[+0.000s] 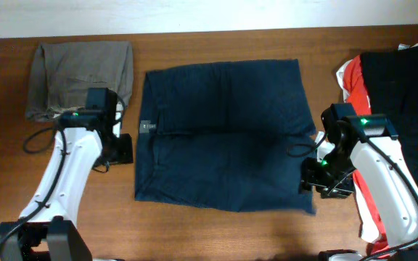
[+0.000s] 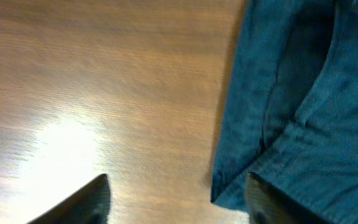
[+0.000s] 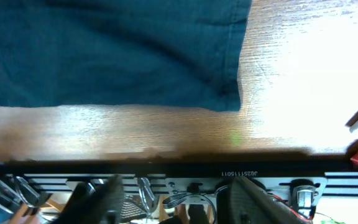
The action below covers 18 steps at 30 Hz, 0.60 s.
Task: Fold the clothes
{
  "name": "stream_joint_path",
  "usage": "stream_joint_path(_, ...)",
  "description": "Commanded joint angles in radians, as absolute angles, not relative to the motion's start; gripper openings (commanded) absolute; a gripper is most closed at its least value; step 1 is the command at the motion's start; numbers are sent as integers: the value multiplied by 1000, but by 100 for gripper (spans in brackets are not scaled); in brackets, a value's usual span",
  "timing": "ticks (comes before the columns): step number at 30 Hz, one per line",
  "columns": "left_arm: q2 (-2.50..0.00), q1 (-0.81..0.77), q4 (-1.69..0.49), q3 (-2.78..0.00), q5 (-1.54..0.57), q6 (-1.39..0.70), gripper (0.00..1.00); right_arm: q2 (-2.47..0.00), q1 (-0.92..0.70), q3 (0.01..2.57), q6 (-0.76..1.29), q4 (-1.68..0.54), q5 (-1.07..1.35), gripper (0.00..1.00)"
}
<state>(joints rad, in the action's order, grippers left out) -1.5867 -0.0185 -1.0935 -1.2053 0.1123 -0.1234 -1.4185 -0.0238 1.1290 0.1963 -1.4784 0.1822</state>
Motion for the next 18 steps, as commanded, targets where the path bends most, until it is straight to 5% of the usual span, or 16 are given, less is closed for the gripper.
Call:
stream_joint_path(1, -1587, 12, -1163, -1421, 33, -123, 71, -1419, -26, 1176, 189, -1488, 177, 79)
stream_joint_path(2, -1587, 11, -1172, -1467, -73, -119, 54, -1419, -26, 1207, 189, -1489, 178, 80)
stream_joint_path(3, -1588, 11, -1169, -1474, -241, -119, 12, -1419, -26, 1254, 189, -1488, 178, 78)
stream_joint_path(4, -1591, 7, -1170, -1460, -252, -119, 1, -1419, -26, 1277, 189, -1485, 177, 77)
stream_joint_path(6, -1595, -12, -1154, -1378, -216, -105, 1, -1420, -26, 1280, 189, -1460, 177, 66)
stream_joint_path(8, -1605, -27, -1068, -1177, -336, -72, 1, -1420, -26, 1218, 189, -1411, 177, 7)
stream_joint_path(13, -1606, -191, -698, -939, -527, -45, 1, -1421, -26, 828, 276, -1019, 255, 4)
stream_joint_path(18, -1691, -295, -685, -902, -429, -90, 1, -1422, -26, 668, 320, -919, 252, 4)
